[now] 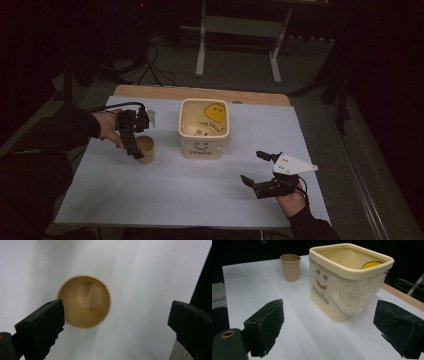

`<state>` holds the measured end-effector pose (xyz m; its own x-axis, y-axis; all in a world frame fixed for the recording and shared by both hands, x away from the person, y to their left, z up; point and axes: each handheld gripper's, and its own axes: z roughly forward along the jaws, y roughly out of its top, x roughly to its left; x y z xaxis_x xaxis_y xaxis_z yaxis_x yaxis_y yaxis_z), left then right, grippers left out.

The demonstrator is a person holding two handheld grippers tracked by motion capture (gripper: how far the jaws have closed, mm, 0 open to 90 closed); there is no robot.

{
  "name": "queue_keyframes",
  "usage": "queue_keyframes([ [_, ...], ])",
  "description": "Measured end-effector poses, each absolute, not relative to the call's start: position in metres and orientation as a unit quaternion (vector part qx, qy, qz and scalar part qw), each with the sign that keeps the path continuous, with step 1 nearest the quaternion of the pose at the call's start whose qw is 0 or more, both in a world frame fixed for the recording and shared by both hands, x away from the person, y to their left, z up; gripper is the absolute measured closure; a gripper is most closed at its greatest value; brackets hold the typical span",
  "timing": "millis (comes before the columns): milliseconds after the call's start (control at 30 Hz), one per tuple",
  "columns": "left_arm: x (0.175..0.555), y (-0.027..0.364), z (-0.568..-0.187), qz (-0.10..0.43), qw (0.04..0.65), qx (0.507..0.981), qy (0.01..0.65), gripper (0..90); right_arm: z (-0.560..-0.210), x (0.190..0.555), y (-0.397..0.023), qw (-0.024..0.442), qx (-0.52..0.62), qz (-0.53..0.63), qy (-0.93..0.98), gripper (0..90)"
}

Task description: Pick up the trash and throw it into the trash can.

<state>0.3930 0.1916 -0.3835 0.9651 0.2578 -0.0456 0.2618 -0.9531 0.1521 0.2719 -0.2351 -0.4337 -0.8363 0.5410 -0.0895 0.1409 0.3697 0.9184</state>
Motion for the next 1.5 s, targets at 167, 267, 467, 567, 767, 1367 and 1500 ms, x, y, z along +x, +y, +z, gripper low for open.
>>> queue_keyframes([
  [167,0.400,0.194,-0.398,-0.011,0.071,0.988,0.139,1.8,-0.434,0.272,-0.235,0.191,0.210,0.520,0.806,9.4],
  [267,0.404,0.196,-0.405,-0.010,0.073,0.987,0.142,0.5,-0.434,0.272,-0.235,0.192,0.210,0.519,0.806,9.4],
  [467,0.412,0.200,-0.417,-0.011,0.068,0.985,0.155,0.4,-0.434,0.271,-0.235,0.193,0.208,0.519,0.807,9.5],
  [567,0.415,0.201,-0.421,-0.006,0.069,0.985,0.157,0.4,-0.434,0.272,-0.235,0.191,0.208,0.518,0.808,9.5],
  [767,0.421,0.203,-0.429,-0.005,0.062,0.986,0.156,0.4,-0.435,0.271,-0.234,0.189,0.207,0.517,0.808,9.5],
  [1367,0.430,0.203,-0.451,-0.014,0.049,0.987,0.153,5.7,-0.436,0.273,-0.235,0.184,0.209,0.516,0.810,9.5],
  [1500,0.431,0.201,-0.451,-0.022,0.058,0.987,0.147,11.1,-0.436,0.273,-0.235,0.183,0.210,0.516,0.810,9.5],
])
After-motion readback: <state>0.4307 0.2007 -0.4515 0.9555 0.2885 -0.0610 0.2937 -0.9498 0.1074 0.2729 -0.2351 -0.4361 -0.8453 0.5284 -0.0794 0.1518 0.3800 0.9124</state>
